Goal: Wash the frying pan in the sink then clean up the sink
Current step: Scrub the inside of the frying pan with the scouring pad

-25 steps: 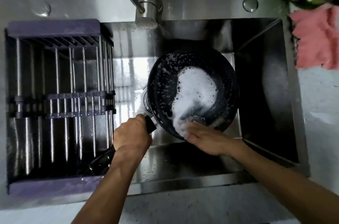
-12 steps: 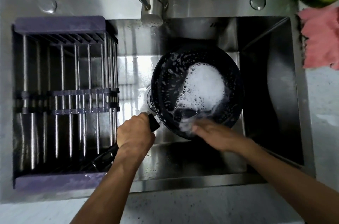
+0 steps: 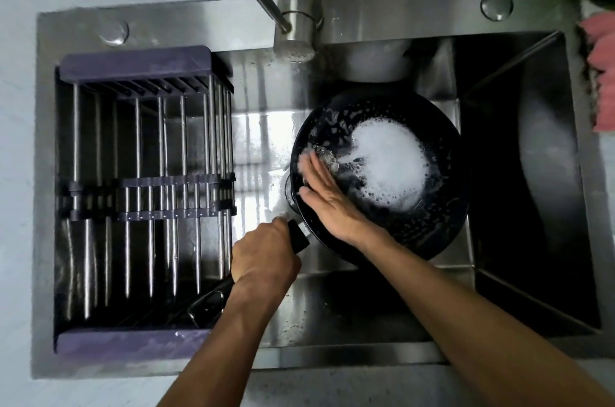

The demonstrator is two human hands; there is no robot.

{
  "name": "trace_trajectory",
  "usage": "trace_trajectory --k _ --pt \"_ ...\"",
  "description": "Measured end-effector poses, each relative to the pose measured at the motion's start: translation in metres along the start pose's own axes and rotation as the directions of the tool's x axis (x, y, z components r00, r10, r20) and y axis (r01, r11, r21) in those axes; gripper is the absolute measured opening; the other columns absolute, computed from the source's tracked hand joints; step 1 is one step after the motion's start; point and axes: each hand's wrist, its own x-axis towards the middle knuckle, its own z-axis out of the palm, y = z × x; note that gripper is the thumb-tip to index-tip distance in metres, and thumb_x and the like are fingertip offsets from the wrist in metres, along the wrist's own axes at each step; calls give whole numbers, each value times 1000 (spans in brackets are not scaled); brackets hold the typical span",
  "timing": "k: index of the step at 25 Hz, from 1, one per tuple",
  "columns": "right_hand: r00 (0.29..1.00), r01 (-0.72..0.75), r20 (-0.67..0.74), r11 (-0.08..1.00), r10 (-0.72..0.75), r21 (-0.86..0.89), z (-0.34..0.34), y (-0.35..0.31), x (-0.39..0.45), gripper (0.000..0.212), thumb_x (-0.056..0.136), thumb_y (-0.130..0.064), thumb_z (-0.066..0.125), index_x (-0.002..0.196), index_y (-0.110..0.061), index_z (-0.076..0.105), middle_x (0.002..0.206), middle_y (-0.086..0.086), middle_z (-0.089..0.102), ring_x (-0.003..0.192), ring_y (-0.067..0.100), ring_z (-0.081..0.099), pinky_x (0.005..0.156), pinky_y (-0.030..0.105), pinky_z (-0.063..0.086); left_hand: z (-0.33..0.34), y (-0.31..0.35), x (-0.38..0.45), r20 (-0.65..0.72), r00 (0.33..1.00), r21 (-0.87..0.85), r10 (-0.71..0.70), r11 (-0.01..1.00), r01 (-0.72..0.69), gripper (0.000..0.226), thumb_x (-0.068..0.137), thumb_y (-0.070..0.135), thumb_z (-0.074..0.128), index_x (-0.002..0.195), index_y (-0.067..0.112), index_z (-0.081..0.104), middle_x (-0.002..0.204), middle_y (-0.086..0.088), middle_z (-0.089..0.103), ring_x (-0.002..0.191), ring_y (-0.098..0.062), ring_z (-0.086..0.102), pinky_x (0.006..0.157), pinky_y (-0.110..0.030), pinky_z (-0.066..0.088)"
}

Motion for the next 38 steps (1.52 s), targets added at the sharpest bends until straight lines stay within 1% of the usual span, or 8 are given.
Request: trace_trajectory --k 7,10,14,17,19,30,36,38 --pt "992 -40 -126 990 23 -138 -8 15 8 59 108 -41 22 158 -30 -7 162 -12 -23 149 9 -24 125 38 -8 1 -1 -4 -4 1000 -15 4 1000 -4 37 83 26 63 119 19 52 108 -4 65 99 -26 64 70 -31 41" --pt "996 24 -84 975 -44 -222 -31 21 21 60 108 -43 22 158 -32 -7 161 -15 -24 149 6 -22 116 21 -20 1 0 -2 2 1000 -13 1 1000 -1 36 83 25 63 116 19 52 106 -4 64 98 -26 64 68 -31 39" --pt "964 -152 -247 970 103 -188 -48 20 34 66 105 -54 19 157 -31 -16 159 -9 -32 148 12 -27 117 45 -11 2 -1 -3 -11 1000 -13 2 1000 -2 35 83 25 62 116 19 53 104 -4 65 95 -26 65 67 -30 39" --pt "985 -54 -170 860 -38 -507 -61 34 28 68 104 -53 18 155 -27 -19 162 -3 -28 146 13 -28 126 44 -4 5 -1 -1 -18 1000 -5 10 1000 -10 34 83 27 62 116 19 54 103 -4 65 95 -26 65 68 -31 41" --pt "959 -187 -283 811 27 -554 -82 50 20 69 104 -54 16 156 -24 -18 162 -1 -27 147 15 -27 125 41 -8 4 -1 -2 -18 1000 -9 4 1000 -4 34 83 26 61 115 19 54 104 -4 65 96 -27 65 68 -32 41" --pt "942 -193 23 598 335 -778 -76 81 -105 77 98 -58 5 158 -12 13 168 12 -2 155 25 -6 123 40 0 4 2 -4 -30 999 8 -24 1000 24 35 82 20 61 116 18 55 104 -5 65 96 -27 65 66 -30 38" --pt "947 -164 61 640 315 -751 -68 54 -116 79 90 -53 -2 141 -16 44 149 5 39 142 26 30 115 39 21 3 2 -3 -42 999 -2 -25 1000 25 35 82 18 61 116 18 55 104 -5 66 95 -27 65 66 -30 38" --pt "923 -172 202 821 328 -544 -62 46 -119 63 103 -50 11 147 -19 44 156 1 35 149 19 23 119 31 14 2 2 -3 -45 999 9 -18 1000 18 35 82 18 61 116 18 55 104 -5 65 96 -27 64 66 -30 37"
